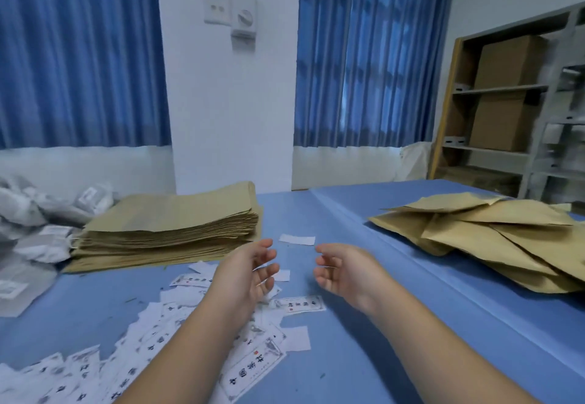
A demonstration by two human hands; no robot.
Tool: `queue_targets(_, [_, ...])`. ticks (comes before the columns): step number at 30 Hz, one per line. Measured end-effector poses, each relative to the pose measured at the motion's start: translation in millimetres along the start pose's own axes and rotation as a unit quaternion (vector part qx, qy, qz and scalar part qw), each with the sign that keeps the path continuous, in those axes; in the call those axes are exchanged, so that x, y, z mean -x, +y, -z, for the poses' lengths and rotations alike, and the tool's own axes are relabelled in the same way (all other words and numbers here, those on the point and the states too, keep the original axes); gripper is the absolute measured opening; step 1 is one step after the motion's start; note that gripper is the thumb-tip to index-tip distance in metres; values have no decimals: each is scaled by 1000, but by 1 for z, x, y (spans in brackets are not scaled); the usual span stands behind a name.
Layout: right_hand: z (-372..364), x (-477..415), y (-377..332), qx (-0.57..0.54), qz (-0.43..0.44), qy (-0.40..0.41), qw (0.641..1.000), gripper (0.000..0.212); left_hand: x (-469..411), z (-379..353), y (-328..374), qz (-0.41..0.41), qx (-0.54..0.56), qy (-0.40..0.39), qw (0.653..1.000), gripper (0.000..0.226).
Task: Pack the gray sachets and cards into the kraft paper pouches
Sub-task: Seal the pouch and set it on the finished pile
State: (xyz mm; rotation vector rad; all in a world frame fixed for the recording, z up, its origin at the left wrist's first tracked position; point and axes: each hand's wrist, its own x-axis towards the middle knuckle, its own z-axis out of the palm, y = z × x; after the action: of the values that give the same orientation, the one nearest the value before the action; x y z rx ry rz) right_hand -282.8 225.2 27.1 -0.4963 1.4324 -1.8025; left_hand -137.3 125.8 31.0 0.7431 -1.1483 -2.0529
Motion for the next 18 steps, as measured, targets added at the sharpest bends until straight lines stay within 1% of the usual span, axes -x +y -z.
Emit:
queue_targets(4, [-56,-1,6,24,-3,-59,998,5,9,52,29,-45,-30,49,997,16])
queue_targets(7, [-91,-4,14,43,6,-86,995,8,16,102,52,-88,-99,97,987,19])
queue_targets(10, [-123,-10,27,72,20,-93,993,10,20,153,61,-122,-161,165,965,21])
queue_targets(13, [-155,-17,45,112,30,-82,990,15,13,194,55,-111,-234,205,944,17])
queue_targets(15, [-174,-24,57,172,64,-67,981,18,5,208,49,-94,-262,198,940,17])
queue_targets(16, [-181,-28,61,212,99,-59,970,19,0,211,47,-89,-273,193,938,17])
queue_targets(17, [-188,-33,63,264,145,-45,952,21,-4,213,46,-86,-289,190,934,18])
queue_targets(18, [-192,-37,64,326,203,-30,923,24,-8,213,45,-89,-315,189,926,18])
